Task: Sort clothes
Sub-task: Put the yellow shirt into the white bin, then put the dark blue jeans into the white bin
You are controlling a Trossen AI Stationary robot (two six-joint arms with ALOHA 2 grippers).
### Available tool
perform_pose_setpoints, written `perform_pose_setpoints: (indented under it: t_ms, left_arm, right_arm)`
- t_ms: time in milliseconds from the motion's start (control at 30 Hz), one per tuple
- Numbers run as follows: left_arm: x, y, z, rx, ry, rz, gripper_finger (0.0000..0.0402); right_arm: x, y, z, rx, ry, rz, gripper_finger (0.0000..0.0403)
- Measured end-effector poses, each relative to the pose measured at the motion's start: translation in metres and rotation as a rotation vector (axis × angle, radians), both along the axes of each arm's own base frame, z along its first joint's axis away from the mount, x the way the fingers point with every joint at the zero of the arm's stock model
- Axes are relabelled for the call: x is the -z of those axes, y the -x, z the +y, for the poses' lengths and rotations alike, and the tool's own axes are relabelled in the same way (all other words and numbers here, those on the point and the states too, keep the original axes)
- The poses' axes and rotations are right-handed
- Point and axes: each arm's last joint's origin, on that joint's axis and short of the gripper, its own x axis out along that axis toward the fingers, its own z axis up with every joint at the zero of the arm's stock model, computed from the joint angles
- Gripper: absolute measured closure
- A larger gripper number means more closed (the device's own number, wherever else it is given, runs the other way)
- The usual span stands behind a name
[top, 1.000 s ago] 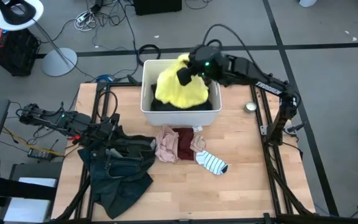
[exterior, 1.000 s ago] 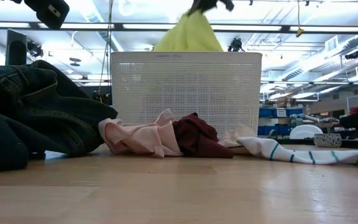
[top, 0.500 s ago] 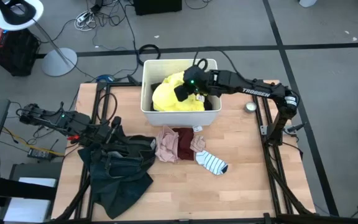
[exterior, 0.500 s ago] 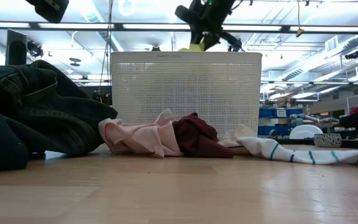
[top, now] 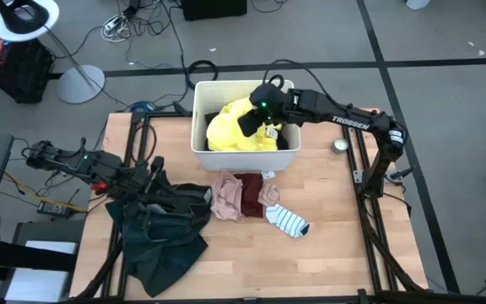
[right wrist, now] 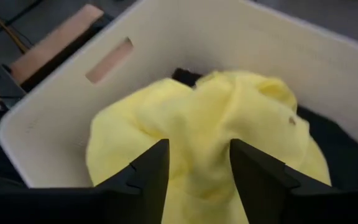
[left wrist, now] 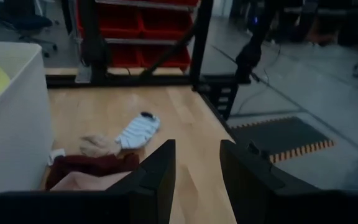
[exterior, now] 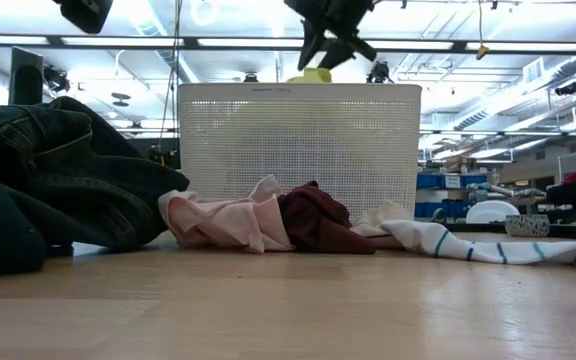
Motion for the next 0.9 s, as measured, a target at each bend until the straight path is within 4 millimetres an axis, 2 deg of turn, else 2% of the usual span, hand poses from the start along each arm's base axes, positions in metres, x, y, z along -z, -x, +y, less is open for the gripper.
perform_pose_setpoints:
  t_ms: [167, 333, 500, 667, 900]
  left_arm:
    - [-0.006, -0.001, 0.000, -0.032, 0.067, -0.047, 0.0270]
    - [-0.007, -0.002, 0.003, -0.107, 0.055, -0.056, 0.0270]
    - [-0.007, -0.002, 0.005, -0.189, 0.104, -0.056, 0.0270]
    - [-0.014, -0.001, 0.005, -0.205, 0.194, -0.052, 0.0270]
    - [-0.037, 0.001, 0.008, -0.270, 0.248, -0.092, 0.0270]
  right_arm:
    - [-0.022, 0.005, 0.002, -0.028, 0.035, -0.018, 0.0216]
    - [-0.042, 0.017, 0.006, -0.062, 0.057, 0.019, 0.0202]
    - [-0.053, 0.029, 0.018, -0.114, 0.015, 0.082, 0.0198]
    - [-0.053, 0.036, 0.039, -0.182, 0.002, 0.164, 0.0202]
    - [-0.058, 0.037, 0.088, -0.341, 0.051, 0.178, 0.0205]
